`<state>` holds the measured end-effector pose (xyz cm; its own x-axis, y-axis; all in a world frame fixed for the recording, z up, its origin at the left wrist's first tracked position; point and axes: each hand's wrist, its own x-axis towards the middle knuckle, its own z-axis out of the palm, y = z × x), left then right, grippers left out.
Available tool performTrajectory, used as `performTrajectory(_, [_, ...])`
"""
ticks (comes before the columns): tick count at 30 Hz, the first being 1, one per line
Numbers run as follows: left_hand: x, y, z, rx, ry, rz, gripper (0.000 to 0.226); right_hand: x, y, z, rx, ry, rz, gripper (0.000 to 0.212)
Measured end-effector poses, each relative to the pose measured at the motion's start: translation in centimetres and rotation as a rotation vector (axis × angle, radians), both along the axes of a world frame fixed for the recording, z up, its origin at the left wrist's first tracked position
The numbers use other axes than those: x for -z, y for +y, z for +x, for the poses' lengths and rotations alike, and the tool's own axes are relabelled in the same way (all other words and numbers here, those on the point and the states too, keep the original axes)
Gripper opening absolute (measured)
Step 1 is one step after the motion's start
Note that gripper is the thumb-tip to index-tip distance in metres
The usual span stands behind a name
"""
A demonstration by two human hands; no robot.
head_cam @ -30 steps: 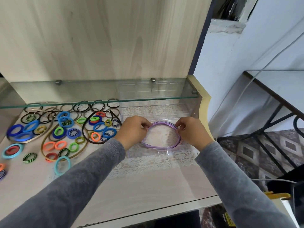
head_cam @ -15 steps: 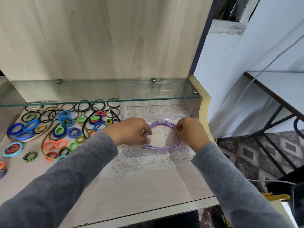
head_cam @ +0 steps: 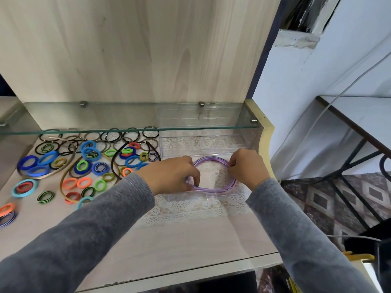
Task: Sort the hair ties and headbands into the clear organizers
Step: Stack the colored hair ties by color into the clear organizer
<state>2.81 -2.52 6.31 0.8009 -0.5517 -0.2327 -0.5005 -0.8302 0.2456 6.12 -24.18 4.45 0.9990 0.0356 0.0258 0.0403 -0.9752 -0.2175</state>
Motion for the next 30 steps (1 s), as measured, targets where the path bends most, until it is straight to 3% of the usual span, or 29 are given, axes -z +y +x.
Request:
performTrajectory(21, [1.4,-0.1,0.9,-0.092,-0.114,-0.133,0.025,0.8,0.1,-0.5,-0.025,-0.029,0.043,0.016])
performTrajectory(26, [1.7,0.1,1.4,-0.111,-0.103,-0.119,0.052,1.1,-0.2,-0.5,-0.033,-0.051,0.109,0.018])
performTrajectory(30, [2.5,0.0,1.2,-0.081,-0.160,-0.072,0.053,1.3,-0.5,-0.6,-0.011,-0.053,0.200,0.015])
